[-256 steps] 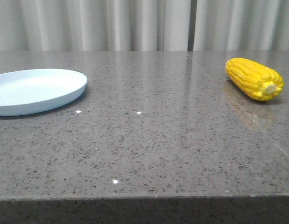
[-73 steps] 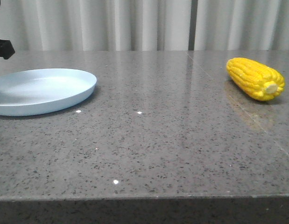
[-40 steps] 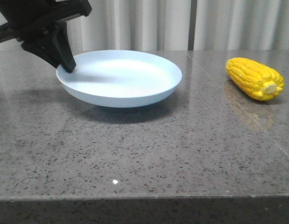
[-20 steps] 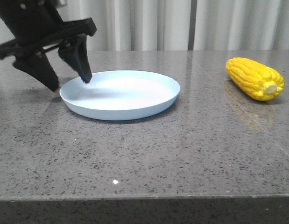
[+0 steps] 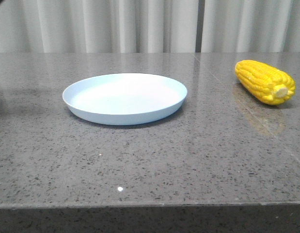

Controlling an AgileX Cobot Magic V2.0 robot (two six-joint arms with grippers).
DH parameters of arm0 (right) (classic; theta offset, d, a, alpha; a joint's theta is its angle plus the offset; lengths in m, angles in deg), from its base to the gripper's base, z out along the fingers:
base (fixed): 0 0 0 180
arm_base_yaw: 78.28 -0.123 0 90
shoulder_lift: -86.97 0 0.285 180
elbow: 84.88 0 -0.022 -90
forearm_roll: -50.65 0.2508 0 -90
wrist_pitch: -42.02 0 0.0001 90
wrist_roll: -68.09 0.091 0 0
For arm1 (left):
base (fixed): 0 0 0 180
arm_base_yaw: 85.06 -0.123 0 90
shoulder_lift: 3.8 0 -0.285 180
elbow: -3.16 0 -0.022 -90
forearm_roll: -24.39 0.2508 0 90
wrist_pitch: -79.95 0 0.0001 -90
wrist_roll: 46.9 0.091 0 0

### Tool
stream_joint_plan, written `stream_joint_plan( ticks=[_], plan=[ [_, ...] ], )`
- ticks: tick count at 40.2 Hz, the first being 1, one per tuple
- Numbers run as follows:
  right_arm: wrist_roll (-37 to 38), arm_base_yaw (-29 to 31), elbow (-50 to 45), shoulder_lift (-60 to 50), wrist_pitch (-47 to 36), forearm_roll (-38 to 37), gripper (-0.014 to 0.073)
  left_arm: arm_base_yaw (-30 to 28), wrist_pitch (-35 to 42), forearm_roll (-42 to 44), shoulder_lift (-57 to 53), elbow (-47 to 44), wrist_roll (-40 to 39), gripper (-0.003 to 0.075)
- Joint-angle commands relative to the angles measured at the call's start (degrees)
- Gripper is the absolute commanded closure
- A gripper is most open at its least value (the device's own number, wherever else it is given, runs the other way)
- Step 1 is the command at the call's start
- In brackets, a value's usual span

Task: Place corn on plate with both arms
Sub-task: 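Drag the plate toward the table center with the left gripper, release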

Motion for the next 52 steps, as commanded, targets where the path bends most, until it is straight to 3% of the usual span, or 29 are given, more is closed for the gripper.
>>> stream_joint_plan(
  ticks=[1, 12, 21, 31, 44, 52],
  plan=[
    [-0.3, -0.1, 2.0, 0.8, -3.9, 0.0, -0.0052, -0.2, 6.8, 1.2, -7.2, -4.2, -0.7, 0.0742],
    [-0.3, -0.1, 2.0, 0.8, -3.9, 0.0, -0.0052, 0.1, 21.5, 2.4, -28.9, -22.9, -0.3, 0.0741],
    [-0.3, -0.1, 2.0, 0.8, -3.9, 0.0, -0.0052, 0.5, 26.0, 2.8, -49.7, -34.7, -0.1, 0.0741],
    [-0.3, -0.1, 2.0, 0.8, -3.9, 0.0, -0.0052, 0.5, 27.3, 4.8, -67.8, -39.4, -0.1, 0.0741],
    [-0.3, -0.1, 2.3, 1.4, -6.8, 1.0, -0.0052, 0.5, 27.6, 4.8, -72.4, -40.0, -0.1, 0.0741],
    [-0.3, -0.1, 7.8, 13.0, -3.9, 2.6, -0.0052, 0.5, 27.6, 4.8, -72.4, -40.0, -0.1, 0.0741]
  ],
)
